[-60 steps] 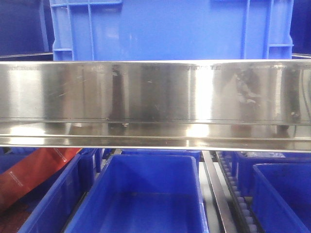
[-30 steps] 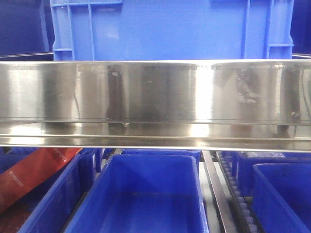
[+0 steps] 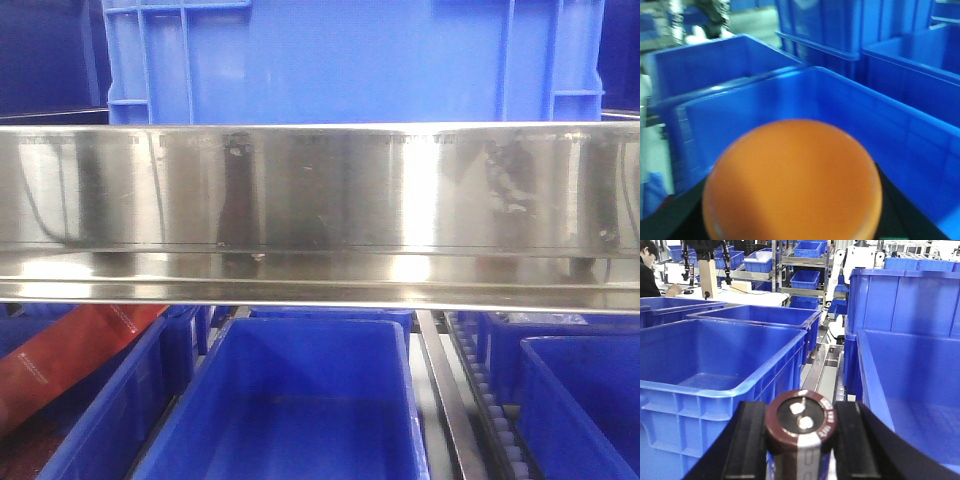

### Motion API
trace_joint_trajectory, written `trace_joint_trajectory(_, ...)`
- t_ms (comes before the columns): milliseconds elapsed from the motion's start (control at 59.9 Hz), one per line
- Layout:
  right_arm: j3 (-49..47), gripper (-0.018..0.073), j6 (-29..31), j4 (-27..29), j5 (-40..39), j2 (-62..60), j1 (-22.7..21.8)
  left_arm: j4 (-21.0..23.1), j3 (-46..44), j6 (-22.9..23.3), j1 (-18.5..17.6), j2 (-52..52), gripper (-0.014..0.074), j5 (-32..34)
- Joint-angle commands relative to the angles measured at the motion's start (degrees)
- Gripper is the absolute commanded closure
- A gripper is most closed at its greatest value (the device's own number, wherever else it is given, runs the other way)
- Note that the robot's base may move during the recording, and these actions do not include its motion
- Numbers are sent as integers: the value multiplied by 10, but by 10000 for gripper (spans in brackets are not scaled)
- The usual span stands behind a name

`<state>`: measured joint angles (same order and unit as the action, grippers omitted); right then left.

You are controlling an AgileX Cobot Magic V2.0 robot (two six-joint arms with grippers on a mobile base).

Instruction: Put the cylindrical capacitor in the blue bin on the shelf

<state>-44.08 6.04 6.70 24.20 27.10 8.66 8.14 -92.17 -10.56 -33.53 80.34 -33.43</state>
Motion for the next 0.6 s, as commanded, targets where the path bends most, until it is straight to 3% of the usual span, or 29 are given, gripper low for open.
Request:
trace_joint_trajectory(0, -3, 682, 2, 0, -18, -4, 0, 1, -44, -2, -16, 57, 707, -16)
trace_joint_trajectory(167, -3, 682, 2, 0, -19, -4, 0, 1, -83, -2, -22, 125, 703, -25)
trace_joint_trajectory(250, -3, 682, 2, 0, -19, -4, 0, 1, -87, -2, -22, 149, 643, -25)
trace_joint_trajectory(334, -3, 682, 2, 0, -19, -4, 0, 1, -87, -2, -22, 167, 498, -33)
trace_joint_trajectory(517, -3, 682, 2, 0, -19, -4, 0, 1, -87, -2, -22, 176, 11, -36)
trace_joint_trajectory(551, -3, 682, 2, 0, -19, -4, 0, 1, -87, -2, -22, 175, -32, -36)
trace_joint_trajectory(584, -3, 682, 2, 0, -19, -4, 0, 1, -87, -2, -22, 171, -8, -39)
